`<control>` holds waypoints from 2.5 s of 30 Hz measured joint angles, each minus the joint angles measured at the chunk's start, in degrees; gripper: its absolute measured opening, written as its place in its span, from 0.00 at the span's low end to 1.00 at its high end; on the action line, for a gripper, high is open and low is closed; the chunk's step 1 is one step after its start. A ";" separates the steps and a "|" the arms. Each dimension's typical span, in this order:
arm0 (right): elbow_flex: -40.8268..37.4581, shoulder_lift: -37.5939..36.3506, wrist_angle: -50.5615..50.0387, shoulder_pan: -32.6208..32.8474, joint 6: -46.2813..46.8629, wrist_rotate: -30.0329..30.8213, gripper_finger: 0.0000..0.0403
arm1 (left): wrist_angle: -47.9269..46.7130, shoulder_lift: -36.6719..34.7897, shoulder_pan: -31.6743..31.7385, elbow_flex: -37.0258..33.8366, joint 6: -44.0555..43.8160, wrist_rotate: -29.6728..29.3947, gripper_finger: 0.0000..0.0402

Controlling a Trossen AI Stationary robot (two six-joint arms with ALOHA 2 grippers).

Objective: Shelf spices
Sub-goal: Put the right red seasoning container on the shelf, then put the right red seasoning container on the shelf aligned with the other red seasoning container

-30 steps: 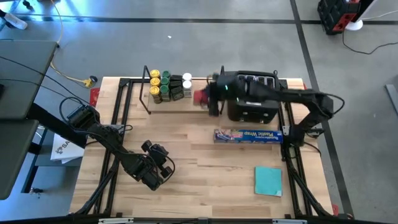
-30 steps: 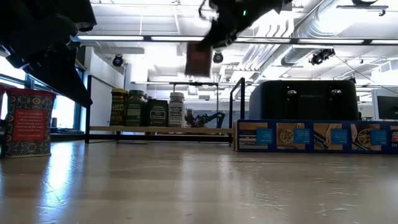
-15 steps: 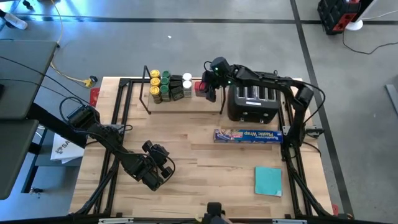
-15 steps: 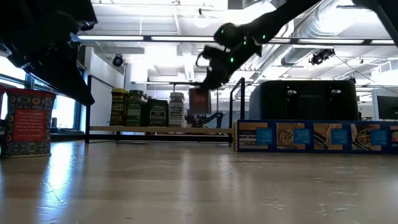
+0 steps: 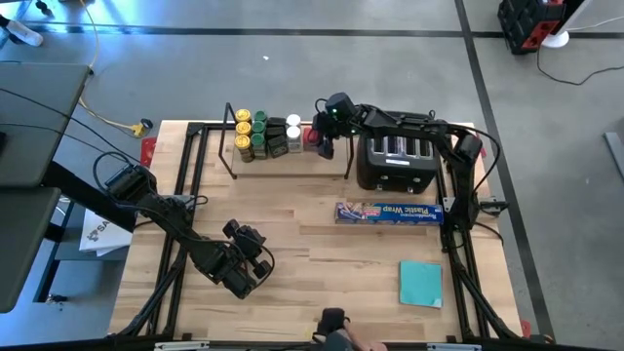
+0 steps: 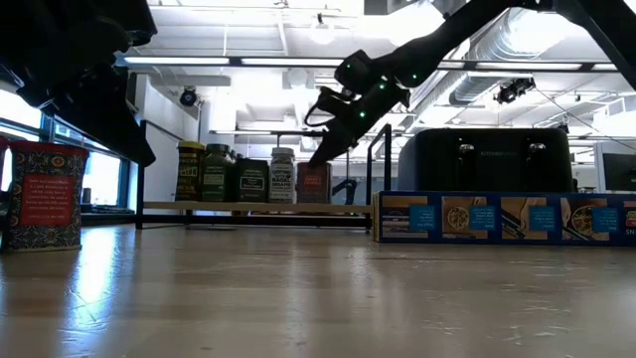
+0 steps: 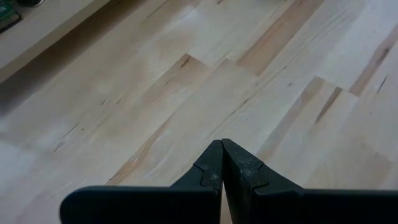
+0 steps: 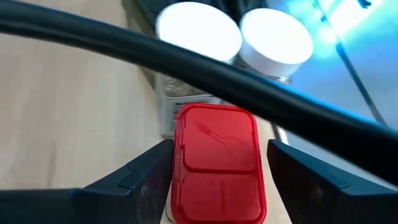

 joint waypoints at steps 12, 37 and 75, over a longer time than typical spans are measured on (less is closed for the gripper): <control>0.00 0.00 0.89 -0.32 -4.59 5.65 0.64 | 0.04 0.00 0.01 0.00 0.00 -0.02 0.00; 8.17 -11.03 -15.90 8.93 -4.73 5.15 0.64 | -10.94 -2.38 -1.05 13.19 8.92 2.30 0.00; -10.43 -32.35 -26.91 52.59 20.89 24.34 0.64 | -9.09 -10.72 16.98 10.72 19.02 18.59 0.00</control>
